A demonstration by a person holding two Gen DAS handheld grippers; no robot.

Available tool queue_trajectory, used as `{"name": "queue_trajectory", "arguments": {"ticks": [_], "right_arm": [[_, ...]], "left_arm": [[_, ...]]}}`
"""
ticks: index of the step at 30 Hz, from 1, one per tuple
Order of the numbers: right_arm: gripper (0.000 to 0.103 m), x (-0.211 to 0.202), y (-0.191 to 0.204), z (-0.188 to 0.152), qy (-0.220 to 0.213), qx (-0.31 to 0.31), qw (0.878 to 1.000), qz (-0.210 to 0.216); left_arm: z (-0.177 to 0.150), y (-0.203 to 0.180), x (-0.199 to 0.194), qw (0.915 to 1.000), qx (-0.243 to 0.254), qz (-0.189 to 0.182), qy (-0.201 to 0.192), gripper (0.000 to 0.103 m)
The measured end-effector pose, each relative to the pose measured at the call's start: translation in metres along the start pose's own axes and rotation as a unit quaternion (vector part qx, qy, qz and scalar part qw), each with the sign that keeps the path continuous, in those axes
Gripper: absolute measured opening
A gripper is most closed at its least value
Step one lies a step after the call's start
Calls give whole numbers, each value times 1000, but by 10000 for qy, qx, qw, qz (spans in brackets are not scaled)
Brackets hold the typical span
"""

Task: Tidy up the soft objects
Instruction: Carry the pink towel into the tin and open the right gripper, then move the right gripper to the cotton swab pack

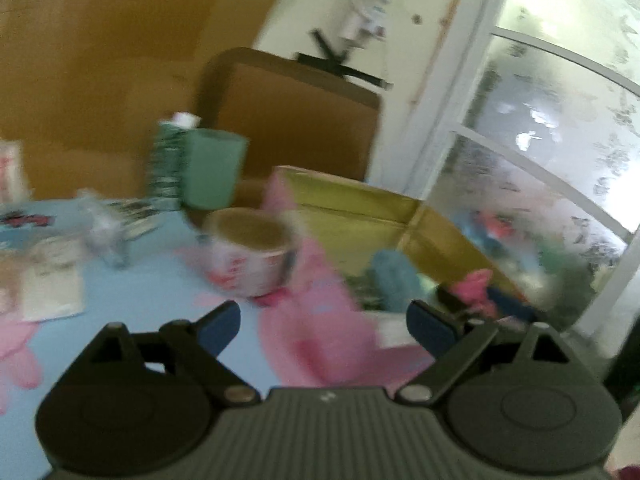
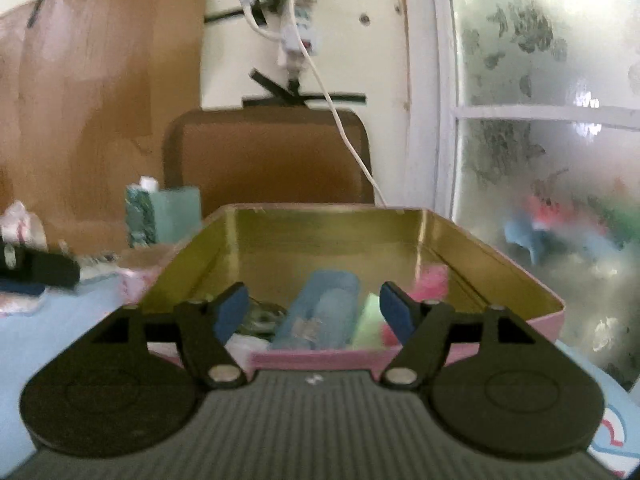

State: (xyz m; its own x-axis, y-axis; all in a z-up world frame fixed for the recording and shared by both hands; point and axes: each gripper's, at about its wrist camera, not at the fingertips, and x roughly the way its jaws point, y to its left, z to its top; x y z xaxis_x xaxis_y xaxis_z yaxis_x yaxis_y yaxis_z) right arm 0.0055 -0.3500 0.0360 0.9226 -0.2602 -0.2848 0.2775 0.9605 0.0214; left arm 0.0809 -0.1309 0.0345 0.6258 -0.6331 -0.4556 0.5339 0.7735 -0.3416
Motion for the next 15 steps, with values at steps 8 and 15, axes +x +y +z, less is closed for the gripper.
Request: {"name": "queue_trajectory", "arguments": {"ticks": [8, 15], "right_arm": [[74, -18, 72, 16, -169, -479, 9910, 1238], [73, 16, 178, 15, 683, -907, 9561, 2700]], "left_arm": [[-41, 103, -72, 9924, -294, 1177, -199, 94], [-81, 147, -161, 9638, -960, 1937, -1561, 97]]}}
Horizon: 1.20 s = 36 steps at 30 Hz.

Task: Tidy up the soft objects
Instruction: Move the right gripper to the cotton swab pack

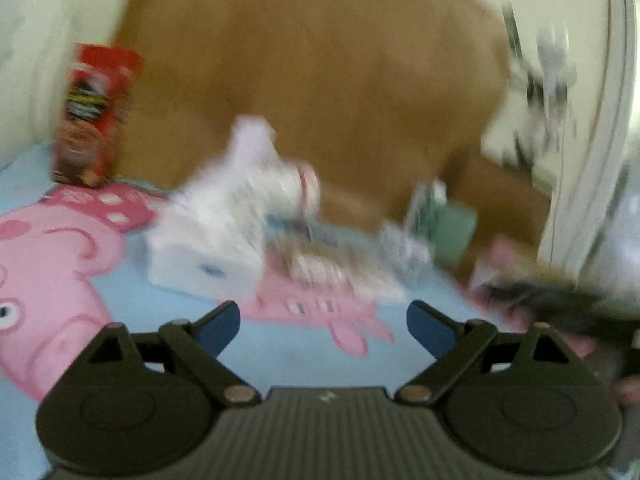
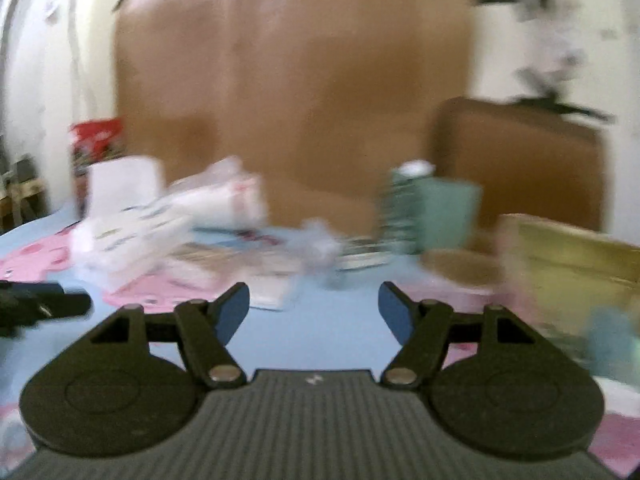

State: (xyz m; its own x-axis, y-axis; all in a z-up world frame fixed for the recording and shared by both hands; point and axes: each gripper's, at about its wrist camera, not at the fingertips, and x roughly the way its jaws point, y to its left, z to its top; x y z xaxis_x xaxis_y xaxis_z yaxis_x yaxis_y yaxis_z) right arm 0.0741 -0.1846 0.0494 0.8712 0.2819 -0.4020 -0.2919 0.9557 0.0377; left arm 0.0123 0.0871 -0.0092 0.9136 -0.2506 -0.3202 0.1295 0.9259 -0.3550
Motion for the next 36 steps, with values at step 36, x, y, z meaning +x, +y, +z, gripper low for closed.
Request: {"name": "queue_trajectory", "arguments": {"ticks": [36], "right_arm": [[55, 31, 65, -26, 1152, -748, 9851, 1032]], "left_arm": [[0, 4, 5, 9993, -77, -341, -164, 103]]}}
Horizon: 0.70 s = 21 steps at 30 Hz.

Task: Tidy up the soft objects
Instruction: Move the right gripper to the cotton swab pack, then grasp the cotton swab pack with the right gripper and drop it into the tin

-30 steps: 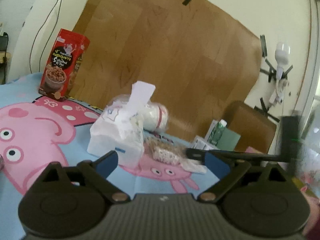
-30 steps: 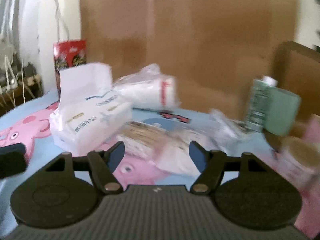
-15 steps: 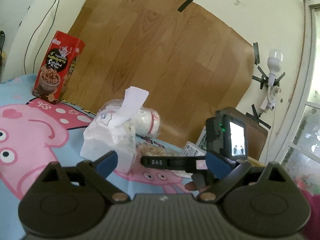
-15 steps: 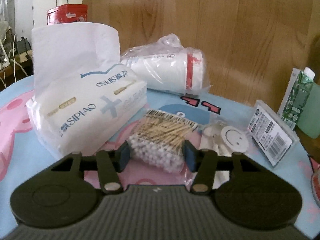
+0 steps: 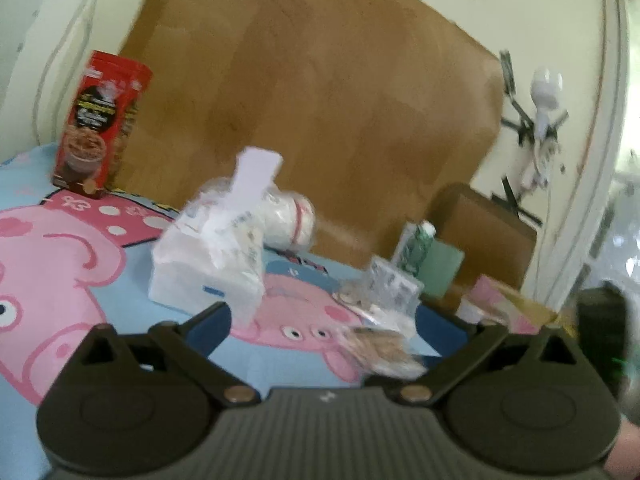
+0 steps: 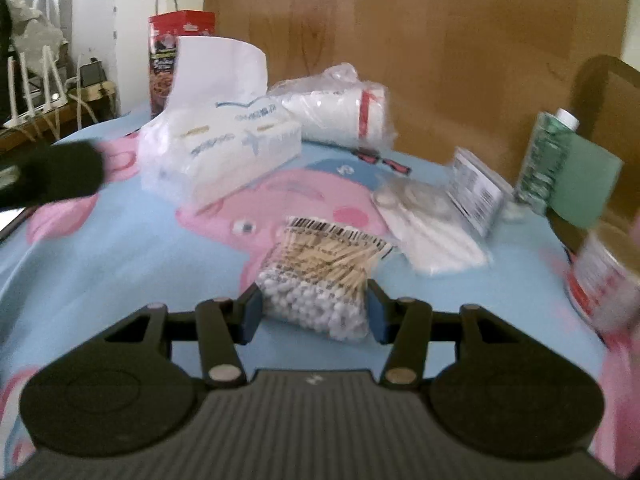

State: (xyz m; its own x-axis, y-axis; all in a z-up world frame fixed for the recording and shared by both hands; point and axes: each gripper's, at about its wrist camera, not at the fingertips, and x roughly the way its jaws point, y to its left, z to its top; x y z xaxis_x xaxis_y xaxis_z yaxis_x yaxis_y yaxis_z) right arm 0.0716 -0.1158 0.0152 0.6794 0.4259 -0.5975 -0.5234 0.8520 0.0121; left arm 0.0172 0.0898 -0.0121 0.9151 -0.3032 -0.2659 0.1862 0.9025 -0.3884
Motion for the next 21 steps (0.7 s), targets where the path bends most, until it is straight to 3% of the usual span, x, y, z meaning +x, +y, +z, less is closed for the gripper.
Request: {"name": "queue_trajectory", "arguments": {"ticks": [6, 13, 17, 21], "right_arm": [[55, -53, 0, -41, -70, 57, 9999, -103], [59, -89, 1, -75, -333, 354, 9983, -318], [73, -94, 0, -79, -340, 558, 9970, -409], [74, -97, 2, -83, -364, 694, 9960, -425]], "left_arm": [[-6, -27, 19, 9944, 816, -67, 671, 103], [-17, -50, 26, 9836, 1490, 9, 1013, 103], [-17, -54, 34, 9793, 1523, -1, 1337, 103], [-17, -50, 32, 9810, 912, -358, 1677, 103]]}}
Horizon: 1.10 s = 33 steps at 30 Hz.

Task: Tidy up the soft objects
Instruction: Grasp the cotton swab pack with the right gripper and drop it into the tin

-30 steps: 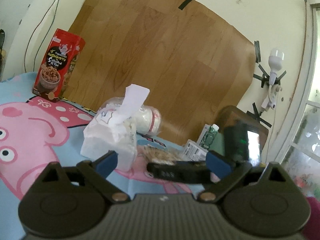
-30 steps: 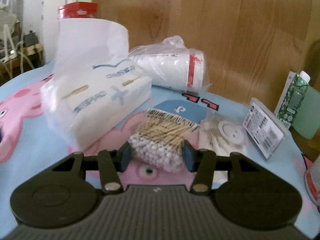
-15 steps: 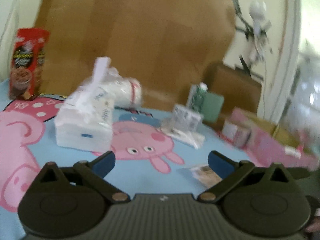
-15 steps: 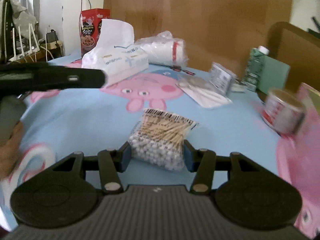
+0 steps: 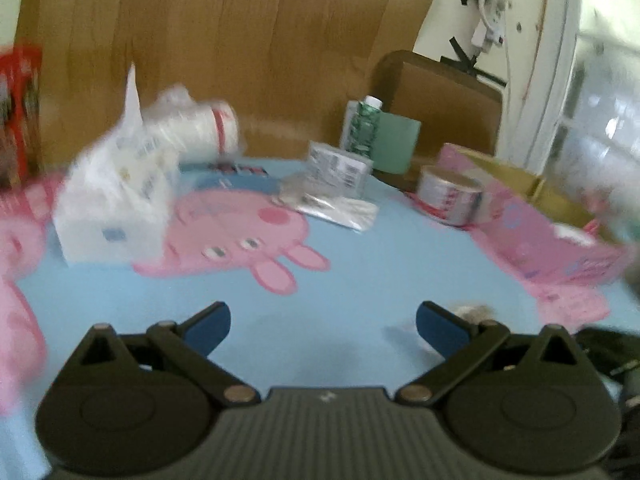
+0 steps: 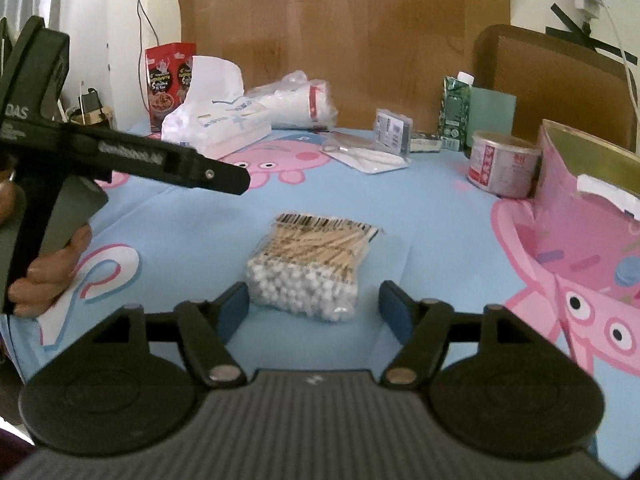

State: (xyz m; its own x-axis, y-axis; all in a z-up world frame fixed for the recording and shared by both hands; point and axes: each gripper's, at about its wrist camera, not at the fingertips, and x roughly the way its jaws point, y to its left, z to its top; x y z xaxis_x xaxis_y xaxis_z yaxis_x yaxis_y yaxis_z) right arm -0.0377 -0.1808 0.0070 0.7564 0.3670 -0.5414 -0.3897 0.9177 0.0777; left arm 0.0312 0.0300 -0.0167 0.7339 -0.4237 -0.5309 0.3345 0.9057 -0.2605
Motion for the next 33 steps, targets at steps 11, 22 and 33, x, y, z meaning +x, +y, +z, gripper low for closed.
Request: {"name": "queue_trajectory", "arguments": {"ticks": [11, 22, 33], "right_arm": [[66, 0, 4, -2, -42, -23, 10000, 51], [49, -28, -9, 1, -891, -138, 9943, -564], [49, -67, -95, 25, -1601, 137, 9684, -1908]], "left_arm": [[-8, -38, 14, 9877, -638, -1148, 851, 88], [27, -101, 20, 9868, -83, -1507, 587, 65], [87, -225, 64, 9736, 934, -2076, 151, 65]]}}
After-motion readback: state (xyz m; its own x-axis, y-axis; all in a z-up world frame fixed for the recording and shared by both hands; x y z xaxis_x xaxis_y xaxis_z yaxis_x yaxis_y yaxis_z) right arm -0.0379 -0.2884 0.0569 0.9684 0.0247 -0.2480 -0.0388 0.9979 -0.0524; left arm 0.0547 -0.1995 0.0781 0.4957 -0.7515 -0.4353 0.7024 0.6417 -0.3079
